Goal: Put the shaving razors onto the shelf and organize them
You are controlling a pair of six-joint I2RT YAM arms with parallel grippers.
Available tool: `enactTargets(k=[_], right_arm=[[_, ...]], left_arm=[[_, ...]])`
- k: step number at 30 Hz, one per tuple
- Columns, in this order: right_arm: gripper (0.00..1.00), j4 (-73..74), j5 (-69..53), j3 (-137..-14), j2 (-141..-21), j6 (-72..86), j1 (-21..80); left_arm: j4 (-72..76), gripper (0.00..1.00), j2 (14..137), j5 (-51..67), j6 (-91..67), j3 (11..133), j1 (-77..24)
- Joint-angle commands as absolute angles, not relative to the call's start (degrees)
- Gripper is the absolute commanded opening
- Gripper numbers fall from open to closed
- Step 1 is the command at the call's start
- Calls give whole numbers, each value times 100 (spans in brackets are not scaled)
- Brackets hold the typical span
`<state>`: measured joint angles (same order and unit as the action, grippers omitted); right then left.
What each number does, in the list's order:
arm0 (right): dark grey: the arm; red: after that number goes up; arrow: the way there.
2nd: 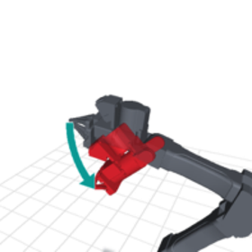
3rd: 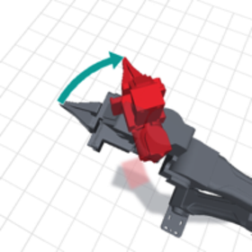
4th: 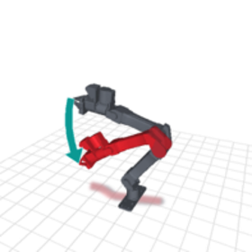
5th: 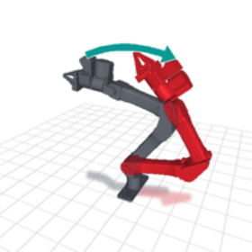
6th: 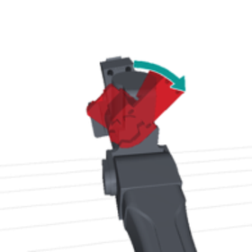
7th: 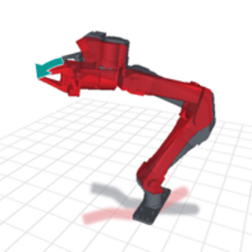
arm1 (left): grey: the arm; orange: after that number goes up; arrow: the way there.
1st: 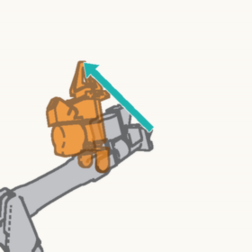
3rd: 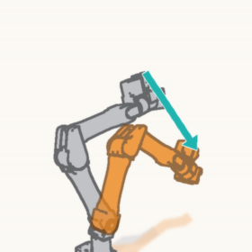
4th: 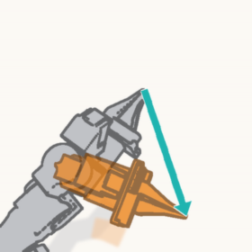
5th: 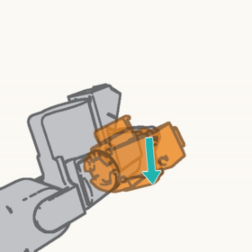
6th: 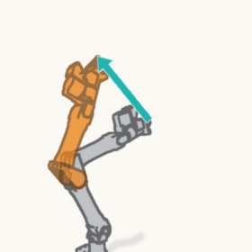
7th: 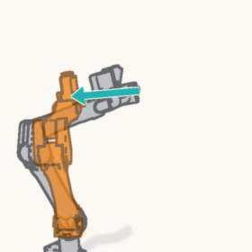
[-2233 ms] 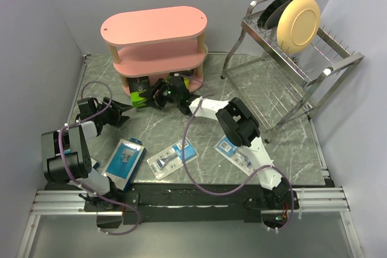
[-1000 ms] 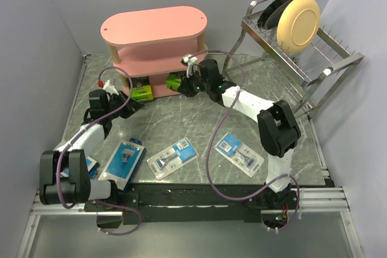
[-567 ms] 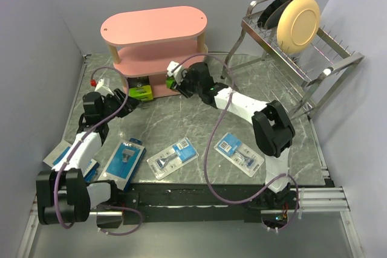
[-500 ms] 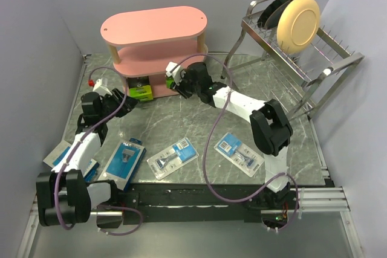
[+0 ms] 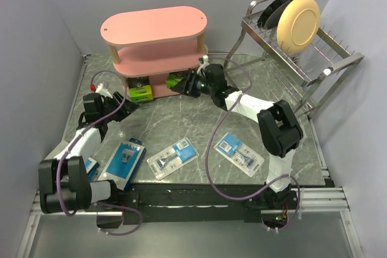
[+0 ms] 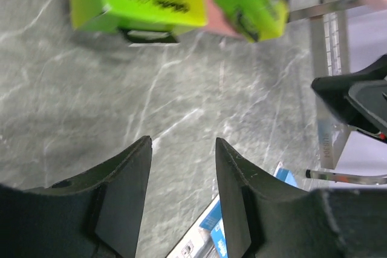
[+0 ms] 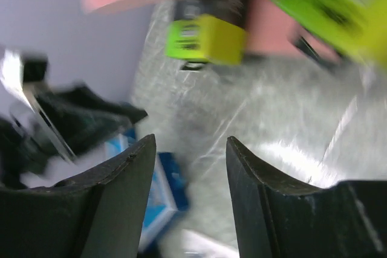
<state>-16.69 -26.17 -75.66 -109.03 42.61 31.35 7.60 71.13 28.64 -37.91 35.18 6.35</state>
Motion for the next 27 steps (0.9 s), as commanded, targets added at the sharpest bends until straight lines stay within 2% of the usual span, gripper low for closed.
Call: enactTargets(k=[1, 9, 19, 24, 27], right_arm=[[60, -1837, -2145, -7619, -11170, 7004, 2945], [57, -881, -1653, -8840, -11970, 7575, 2953], [47, -343, -1371, -8552, -11909, 7805, 3225], [46, 121, -1081, -8806, -12120, 8015, 3427], [41, 343, -862, -8903, -12138, 8218, 3550]], left_arm=[[624, 52, 7382, 2962, -3665, 3911, 694], [518, 52, 7813, 2909, -3683, 4060, 905], [729, 52, 8051, 2900, -3726, 3990, 1019], [905, 52, 8121, 2970, -3806, 3946, 1081], [975, 53, 8147, 3006, -3823, 3911, 1125]])
